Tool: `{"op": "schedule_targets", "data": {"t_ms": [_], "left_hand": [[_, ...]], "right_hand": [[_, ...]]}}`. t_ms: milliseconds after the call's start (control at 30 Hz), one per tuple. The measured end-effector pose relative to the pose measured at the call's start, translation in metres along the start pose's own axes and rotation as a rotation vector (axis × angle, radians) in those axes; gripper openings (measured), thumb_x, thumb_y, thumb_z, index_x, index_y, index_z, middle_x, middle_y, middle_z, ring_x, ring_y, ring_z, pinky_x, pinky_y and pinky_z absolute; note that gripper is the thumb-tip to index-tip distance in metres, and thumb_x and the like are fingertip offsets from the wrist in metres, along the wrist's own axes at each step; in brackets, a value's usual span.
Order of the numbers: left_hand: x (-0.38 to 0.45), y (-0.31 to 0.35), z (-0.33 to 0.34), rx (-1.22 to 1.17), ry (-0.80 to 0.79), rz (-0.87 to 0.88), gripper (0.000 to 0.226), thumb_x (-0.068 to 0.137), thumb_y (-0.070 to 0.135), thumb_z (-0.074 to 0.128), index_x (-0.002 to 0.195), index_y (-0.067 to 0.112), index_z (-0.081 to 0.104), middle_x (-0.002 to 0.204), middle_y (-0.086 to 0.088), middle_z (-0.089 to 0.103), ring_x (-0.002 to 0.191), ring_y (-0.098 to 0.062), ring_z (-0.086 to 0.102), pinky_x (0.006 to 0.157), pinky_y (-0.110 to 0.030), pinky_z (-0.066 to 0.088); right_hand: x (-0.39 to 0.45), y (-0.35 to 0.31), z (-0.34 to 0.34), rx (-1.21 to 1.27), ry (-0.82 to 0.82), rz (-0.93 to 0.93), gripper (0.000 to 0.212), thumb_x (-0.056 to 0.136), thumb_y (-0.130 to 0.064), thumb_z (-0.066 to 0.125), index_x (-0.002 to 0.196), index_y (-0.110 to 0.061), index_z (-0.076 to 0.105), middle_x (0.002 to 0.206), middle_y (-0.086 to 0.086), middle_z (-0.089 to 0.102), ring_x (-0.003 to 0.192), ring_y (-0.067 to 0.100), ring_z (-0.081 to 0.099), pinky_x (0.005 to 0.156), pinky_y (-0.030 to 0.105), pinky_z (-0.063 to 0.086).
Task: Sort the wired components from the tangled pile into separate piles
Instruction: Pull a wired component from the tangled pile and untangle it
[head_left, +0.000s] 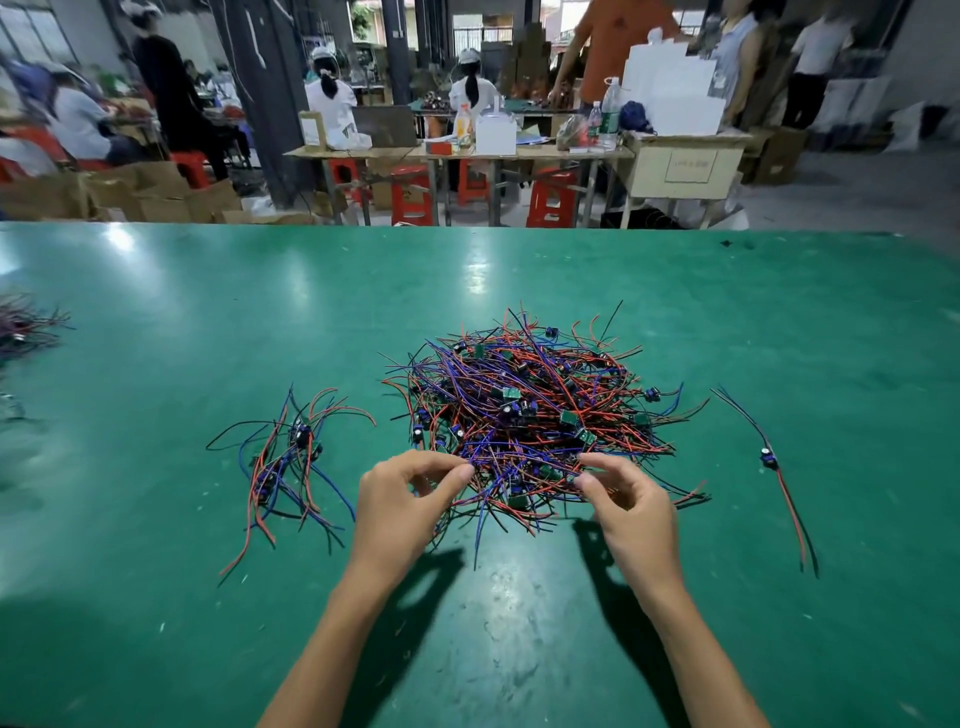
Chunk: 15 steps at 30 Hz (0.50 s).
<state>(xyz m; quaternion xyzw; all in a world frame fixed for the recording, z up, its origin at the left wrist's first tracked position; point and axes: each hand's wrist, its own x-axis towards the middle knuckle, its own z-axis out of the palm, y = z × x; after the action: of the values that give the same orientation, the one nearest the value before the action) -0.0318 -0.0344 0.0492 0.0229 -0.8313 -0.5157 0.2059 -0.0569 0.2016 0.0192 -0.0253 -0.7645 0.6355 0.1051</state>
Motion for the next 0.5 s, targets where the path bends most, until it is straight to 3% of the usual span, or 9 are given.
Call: {"op": "schedule_targets", "data": {"t_ms": [67,133,200,267,333,433,500], "left_hand": [[0.003,0.000,-0.004,-0.039,0.045,-0.011,0.006,0.079,0.031,0.084,0.076,0.032,0.080,0.066,0.016,0.071,0.054,-0.001,0.051,0.056,-0.014,0.041],[0.000,0.006,0.001,-0.086,0.052,-0.010,0.006,0.078,0.032,0.085,0.075,0.033,0.080,0.061,0.014,0.069,0.051,0.000,0.049,0.053,-0.013,0.040],[-0.006,0.017,0.017,-0.128,-0.004,-0.003,0.005,0.079,0.031,0.085,0.077,0.031,0.081,0.062,0.012,0.071,0.052,0.001,0.050,0.053,-0.015,0.041],[-0.013,0.028,0.035,-0.152,-0.074,0.015,0.004,0.080,0.028,0.085,0.078,0.027,0.081,0.065,0.012,0.072,0.053,0.002,0.053,0.055,-0.013,0.041],[-0.013,0.034,0.046,-0.152,-0.060,0.024,0.004,0.082,0.025,0.083,0.080,0.026,0.081,0.066,0.015,0.072,0.056,0.003,0.055,0.058,-0.011,0.041],[0.007,0.027,0.027,-0.137,0.154,-0.026,0.007,0.084,0.028,0.082,0.078,0.031,0.079,0.064,0.017,0.070,0.056,0.003,0.054,0.056,-0.011,0.043],[0.028,0.010,-0.006,-0.084,0.303,-0.083,0.007,0.085,0.031,0.080,0.079,0.035,0.077,0.062,0.012,0.068,0.054,0.000,0.052,0.057,-0.019,0.045]], "right_hand": [[0.000,0.006,-0.008,-0.238,0.187,-0.053,0.017,0.093,-0.021,0.069,0.096,-0.038,0.071,0.094,-0.014,0.074,0.087,0.016,0.069,0.073,0.030,0.051],[-0.002,0.006,-0.015,-0.260,0.294,-0.088,0.016,0.095,-0.026,0.068,0.096,-0.042,0.069,0.098,-0.015,0.073,0.090,0.014,0.066,0.075,0.028,0.047],[-0.004,0.001,-0.015,-0.108,0.145,-0.116,0.009,0.095,-0.040,0.066,0.100,-0.040,0.073,0.096,-0.015,0.076,0.089,0.007,0.070,0.075,0.025,0.051],[-0.009,-0.008,-0.007,-0.002,-0.116,-0.125,0.026,0.092,-0.054,0.062,0.106,-0.037,0.076,0.097,-0.015,0.077,0.087,0.003,0.071,0.072,0.019,0.052],[-0.011,-0.012,0.001,-0.010,-0.167,-0.170,0.027,0.093,-0.054,0.061,0.105,-0.035,0.076,0.098,-0.015,0.077,0.086,0.004,0.070,0.071,0.017,0.051],[-0.009,-0.003,-0.005,-0.157,0.046,-0.229,0.010,0.099,-0.034,0.065,0.100,-0.038,0.074,0.095,-0.017,0.075,0.088,0.002,0.068,0.078,0.015,0.049],[-0.006,0.008,-0.017,-0.330,0.156,-0.235,0.016,0.096,-0.028,0.068,0.101,-0.043,0.071,0.098,-0.019,0.070,0.089,-0.001,0.063,0.081,0.011,0.044]]}}
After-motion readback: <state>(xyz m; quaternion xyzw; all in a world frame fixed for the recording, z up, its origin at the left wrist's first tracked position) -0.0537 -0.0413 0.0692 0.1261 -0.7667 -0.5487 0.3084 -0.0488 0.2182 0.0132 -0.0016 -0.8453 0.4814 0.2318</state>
